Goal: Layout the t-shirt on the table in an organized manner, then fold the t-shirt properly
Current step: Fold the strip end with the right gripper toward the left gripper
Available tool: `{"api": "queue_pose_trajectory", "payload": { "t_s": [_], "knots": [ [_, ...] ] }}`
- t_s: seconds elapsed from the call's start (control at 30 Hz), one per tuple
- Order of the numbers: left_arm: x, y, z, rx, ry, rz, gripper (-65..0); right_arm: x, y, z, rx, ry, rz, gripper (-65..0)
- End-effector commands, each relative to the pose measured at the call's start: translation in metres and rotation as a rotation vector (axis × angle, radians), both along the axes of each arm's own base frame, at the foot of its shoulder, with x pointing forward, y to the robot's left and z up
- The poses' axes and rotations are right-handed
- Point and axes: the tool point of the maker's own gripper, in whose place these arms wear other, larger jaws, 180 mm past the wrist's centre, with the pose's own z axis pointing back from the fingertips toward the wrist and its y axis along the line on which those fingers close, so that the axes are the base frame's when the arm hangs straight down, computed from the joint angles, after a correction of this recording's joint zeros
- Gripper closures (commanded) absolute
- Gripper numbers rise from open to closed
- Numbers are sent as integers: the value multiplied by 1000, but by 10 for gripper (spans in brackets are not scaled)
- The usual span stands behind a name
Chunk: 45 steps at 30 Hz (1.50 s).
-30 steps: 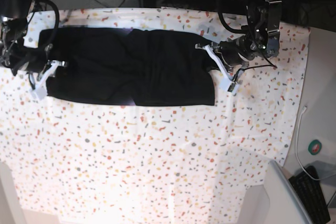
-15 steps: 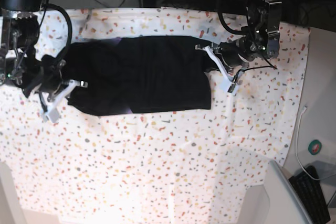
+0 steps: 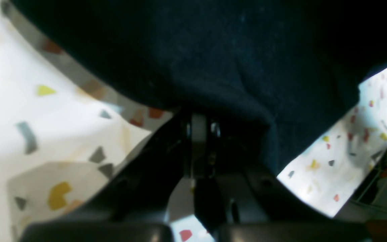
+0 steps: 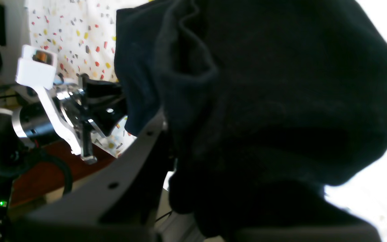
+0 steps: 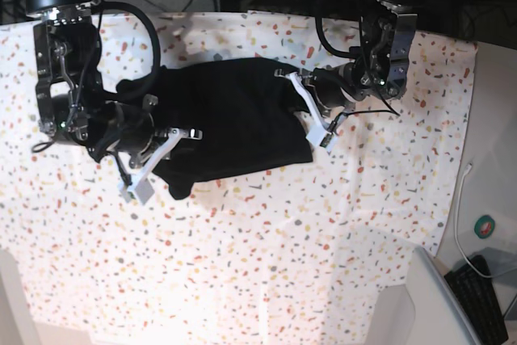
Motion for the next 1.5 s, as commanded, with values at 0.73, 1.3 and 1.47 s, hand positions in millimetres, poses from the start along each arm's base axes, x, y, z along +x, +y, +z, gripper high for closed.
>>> {"api": "queue_pose_trajectory", "payload": {
  "t_s": [0.73,1.3,1.47],
  "knots": [
    [9,4,8,2,-28,4,0,22,34,-8,-29,-3,47,0],
    [10,3,9,0,-32,6,0,27,57,-8,19,22,53,0],
    [10,5,8,4,-32,6,0,30,58,-11,26,14,34,0]
  ]
}}
